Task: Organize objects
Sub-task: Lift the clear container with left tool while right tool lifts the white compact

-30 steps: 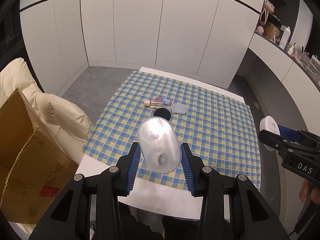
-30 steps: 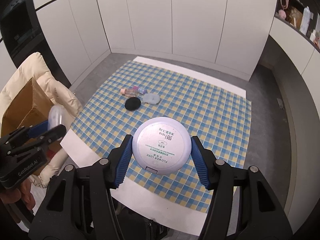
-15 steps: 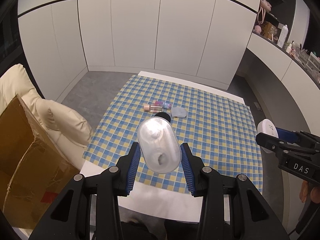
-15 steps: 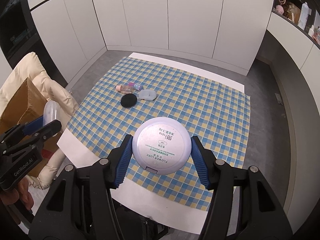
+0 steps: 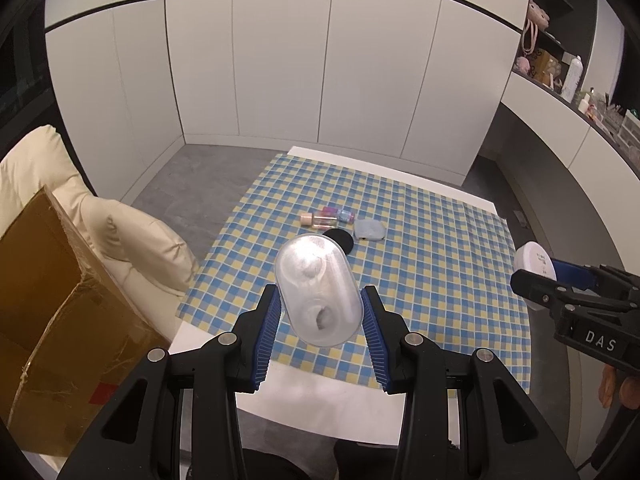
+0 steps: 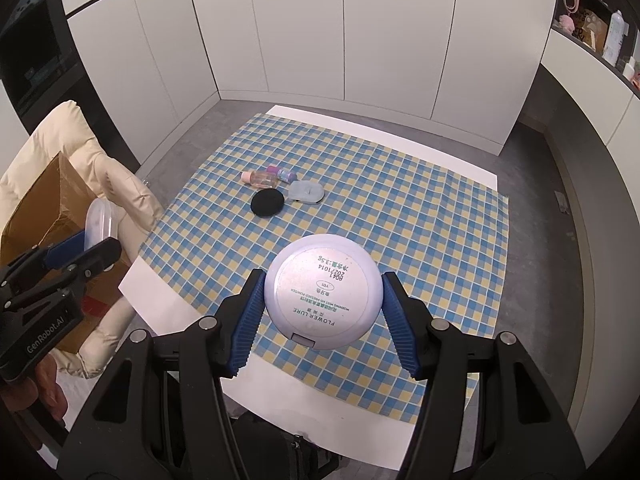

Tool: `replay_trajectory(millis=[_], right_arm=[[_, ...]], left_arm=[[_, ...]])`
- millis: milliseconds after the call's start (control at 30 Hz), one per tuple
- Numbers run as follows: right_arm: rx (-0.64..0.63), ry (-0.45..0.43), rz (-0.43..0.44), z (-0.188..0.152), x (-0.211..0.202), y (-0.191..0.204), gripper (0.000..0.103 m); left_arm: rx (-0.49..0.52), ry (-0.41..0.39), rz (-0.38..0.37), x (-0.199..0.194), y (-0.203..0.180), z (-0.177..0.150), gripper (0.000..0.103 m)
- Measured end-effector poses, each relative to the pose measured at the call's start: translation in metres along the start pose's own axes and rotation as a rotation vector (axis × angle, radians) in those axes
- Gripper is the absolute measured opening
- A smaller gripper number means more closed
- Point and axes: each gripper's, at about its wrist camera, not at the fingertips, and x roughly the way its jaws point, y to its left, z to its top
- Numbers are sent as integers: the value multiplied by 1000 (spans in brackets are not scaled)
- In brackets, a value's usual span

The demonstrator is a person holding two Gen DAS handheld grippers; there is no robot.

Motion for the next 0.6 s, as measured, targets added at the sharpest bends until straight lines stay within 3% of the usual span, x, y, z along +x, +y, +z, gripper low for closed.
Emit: replay_trajectory(millis=[600], right_arm=[[-48,4,16,1,2,25,60]], left_arm=[[-42,-10,19,-7,24,3,41]])
